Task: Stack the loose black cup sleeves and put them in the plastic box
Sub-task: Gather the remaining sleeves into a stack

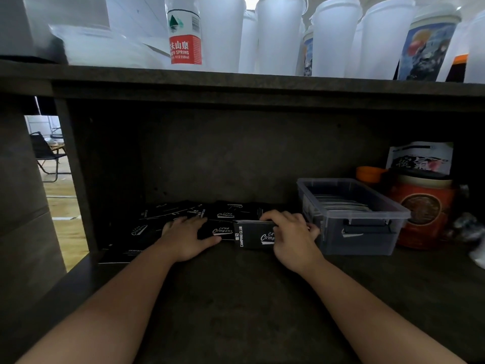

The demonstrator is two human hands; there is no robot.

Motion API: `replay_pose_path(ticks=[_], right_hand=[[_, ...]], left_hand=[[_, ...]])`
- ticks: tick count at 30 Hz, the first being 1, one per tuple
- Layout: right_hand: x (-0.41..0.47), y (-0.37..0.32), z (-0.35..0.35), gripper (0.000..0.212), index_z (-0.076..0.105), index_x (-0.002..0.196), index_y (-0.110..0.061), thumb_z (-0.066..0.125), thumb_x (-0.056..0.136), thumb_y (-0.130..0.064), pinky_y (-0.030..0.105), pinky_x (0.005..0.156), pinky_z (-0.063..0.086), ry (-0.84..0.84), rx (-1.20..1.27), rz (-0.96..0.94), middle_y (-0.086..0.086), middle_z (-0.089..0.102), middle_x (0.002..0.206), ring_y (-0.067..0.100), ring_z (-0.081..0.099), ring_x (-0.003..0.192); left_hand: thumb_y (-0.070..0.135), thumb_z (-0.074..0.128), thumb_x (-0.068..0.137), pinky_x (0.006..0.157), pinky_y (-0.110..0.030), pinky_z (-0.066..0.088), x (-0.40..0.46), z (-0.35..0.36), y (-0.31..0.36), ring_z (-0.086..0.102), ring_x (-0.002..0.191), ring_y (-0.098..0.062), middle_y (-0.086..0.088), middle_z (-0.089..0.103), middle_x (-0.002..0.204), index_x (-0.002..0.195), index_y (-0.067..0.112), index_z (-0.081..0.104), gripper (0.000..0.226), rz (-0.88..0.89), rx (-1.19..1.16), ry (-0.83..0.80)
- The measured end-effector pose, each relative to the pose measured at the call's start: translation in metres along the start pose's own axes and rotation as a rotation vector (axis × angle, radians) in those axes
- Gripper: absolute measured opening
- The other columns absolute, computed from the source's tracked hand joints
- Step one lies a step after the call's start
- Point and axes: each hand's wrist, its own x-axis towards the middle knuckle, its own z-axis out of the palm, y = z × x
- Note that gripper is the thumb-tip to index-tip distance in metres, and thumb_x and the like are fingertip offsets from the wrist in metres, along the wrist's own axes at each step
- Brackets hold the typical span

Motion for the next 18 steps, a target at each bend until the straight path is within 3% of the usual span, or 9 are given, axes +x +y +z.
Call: replay_pose_path(ticks=[2, 4, 7, 11, 14, 16, 17, 18], right_hand=[[-0.001, -0.001, -0.001, 0.021, 0.047, 0.115, -0.04, 0.049, 0.097, -0.031, 0.045, 0.099, 0.022, -0.018, 0.0, -0.001, -0.015, 0.052, 0.117, 0.012, 0.037, 0.119], [-0.001, -0.002, -0.002, 0.02, 0.044, 0.114, -0.039, 0.051, 0.095, -0.043, 0.045, 0.096, 0.025, -0.038, -0.03, 0.002, -0.014, 0.054, 0.117, 0.013, 0.038, 0.119], [0.0, -0.002, -0.002, 0.024, 0.043, 0.113, -0.038, 0.053, 0.093, -0.047, 0.045, 0.094, 0.027, -0.032, -0.046, 0.008, -0.012, 0.057, 0.117, 0.014, 0.041, 0.117], [0.0, -0.001, -0.001, 0.026, 0.046, 0.119, -0.04, 0.054, 0.094, -0.044, 0.045, 0.094, 0.03, -0.023, -0.039, 0.017, -0.012, 0.058, 0.117, 0.014, 0.043, 0.117], [0.0, -0.002, -0.001, 0.028, 0.049, 0.123, -0.041, 0.053, 0.096, -0.039, 0.045, 0.095, 0.031, 0.0, -0.048, 0.014, -0.012, 0.059, 0.117, 0.014, 0.044, 0.117], [0.0, -0.002, -0.001, 0.027, 0.05, 0.124, -0.04, 0.052, 0.097, -0.036, 0.045, 0.096, 0.032, 0.01, -0.051, 0.016, -0.011, 0.059, 0.116, 0.014, 0.045, 0.116], [0.0, -0.002, -0.002, 0.027, 0.05, 0.124, -0.039, 0.052, 0.097, -0.036, 0.045, 0.095, 0.032, 0.009, -0.054, 0.017, -0.011, 0.059, 0.115, 0.014, 0.045, 0.115], [0.0, -0.001, -0.002, 0.027, 0.05, 0.124, -0.039, 0.052, 0.097, -0.034, 0.045, 0.095, 0.033, 0.007, -0.056, 0.017, -0.01, 0.059, 0.115, 0.014, 0.046, 0.115]], left_hand=[[0.075, 0.05, 0.08, 0.114, -0.041, 0.022, 0.0, -0.002, 0.001, 0.026, 0.142, -0.022, 0.005, 0.032, 0.155, 0.145, 0.031, 0.04, 0.079, 0.014, -0.01, 0.066], [0.068, 0.067, 0.073, 0.111, -0.037, 0.032, 0.001, -0.004, 0.002, 0.037, 0.135, -0.019, 0.002, 0.037, 0.148, 0.133, 0.027, 0.053, 0.073, 0.027, -0.147, 0.124], [0.045, 0.085, 0.064, 0.095, -0.027, 0.04, -0.003, -0.009, -0.001, 0.048, 0.113, -0.013, 0.003, 0.045, 0.123, 0.113, 0.025, 0.056, 0.061, 0.046, -0.386, 0.174], [0.017, 0.07, 0.086, 0.072, -0.02, 0.041, -0.007, -0.019, -0.003, 0.058, 0.089, -0.007, 0.007, 0.061, 0.099, 0.095, 0.028, 0.057, 0.02, 0.066, -0.557, 0.479], [0.011, 0.058, 0.094, 0.069, -0.012, 0.042, -0.008, -0.029, 0.002, 0.057, 0.087, 0.0, 0.006, 0.064, 0.101, 0.098, 0.025, 0.06, 0.015, 0.048, -0.877, 0.643], [0.009, 0.058, 0.094, 0.076, -0.02, 0.049, -0.014, -0.035, 0.006, 0.062, 0.092, -0.008, 0.004, 0.067, 0.102, 0.098, 0.023, 0.064, 0.015, 0.07, -1.271, 0.421], [0.009, 0.06, 0.093, 0.08, -0.026, 0.05, -0.017, -0.035, 0.006, 0.063, 0.093, -0.011, 0.006, 0.069, 0.098, 0.096, 0.023, 0.065, 0.015, 0.09, -1.329, 0.261], [0.01, 0.062, 0.091, 0.082, -0.029, 0.049, -0.019, -0.033, 0.004, 0.064, 0.093, -0.012, 0.008, 0.07, 0.093, 0.094, 0.023, 0.066, 0.014, 0.131, -1.233, 0.114]])
